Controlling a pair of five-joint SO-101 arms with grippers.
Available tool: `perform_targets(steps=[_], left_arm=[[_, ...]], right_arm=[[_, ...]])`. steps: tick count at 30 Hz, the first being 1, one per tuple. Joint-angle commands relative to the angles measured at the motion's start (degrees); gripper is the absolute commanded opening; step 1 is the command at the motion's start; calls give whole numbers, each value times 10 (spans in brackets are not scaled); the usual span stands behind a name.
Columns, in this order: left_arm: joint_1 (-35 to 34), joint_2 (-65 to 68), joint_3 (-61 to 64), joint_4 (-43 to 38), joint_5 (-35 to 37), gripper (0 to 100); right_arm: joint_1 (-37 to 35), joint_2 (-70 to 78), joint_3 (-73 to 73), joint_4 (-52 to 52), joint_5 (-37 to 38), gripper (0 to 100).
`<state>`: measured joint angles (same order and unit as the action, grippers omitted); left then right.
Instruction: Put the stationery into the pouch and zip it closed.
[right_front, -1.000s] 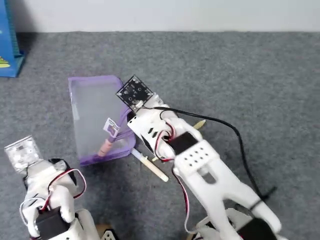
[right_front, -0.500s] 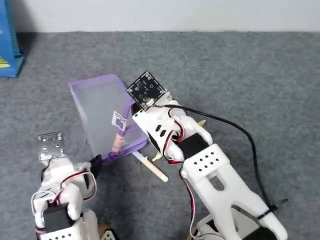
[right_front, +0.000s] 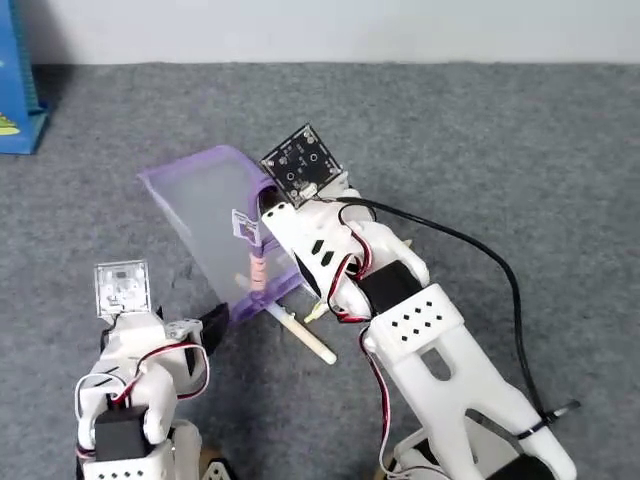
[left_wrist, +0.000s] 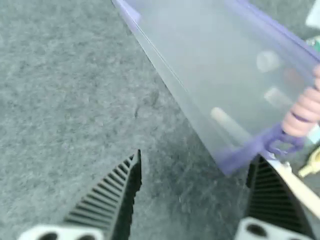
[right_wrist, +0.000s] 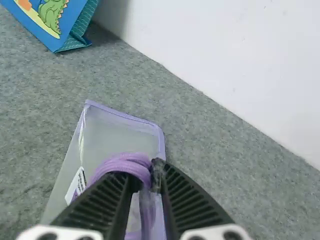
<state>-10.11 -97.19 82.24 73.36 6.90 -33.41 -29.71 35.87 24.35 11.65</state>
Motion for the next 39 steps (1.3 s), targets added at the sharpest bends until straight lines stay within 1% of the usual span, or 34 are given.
perform_targets(steps=[1,3,7,12,14,20,25,31,39], left_arm=[[7,1,-6,-22,6,327],[8,1,-6,-21,6,327],[14,1,-5,-18,4,327],[69,1,17,-27,3,327],[64,1,20,-40,4,327],[18,1,31,-84,6,327],[20,1,45,-103,6,327],[18,1,46,-103,6,327],[20,1,45,-104,7,326]], right_arm=[[8,-29,-56,12,-7,8],[6,-29,-84,45,-10,8],[5,-28,-156,115,-45,8],[-21,-28,-195,164,-47,8],[-29,-28,-204,174,-47,8],[-29,-29,-238,211,-47,8],[-29,-29,-290,272,-48,8],[-30,-37,-300,301,-48,8],[-85,-110,-298,368,-48,8]])
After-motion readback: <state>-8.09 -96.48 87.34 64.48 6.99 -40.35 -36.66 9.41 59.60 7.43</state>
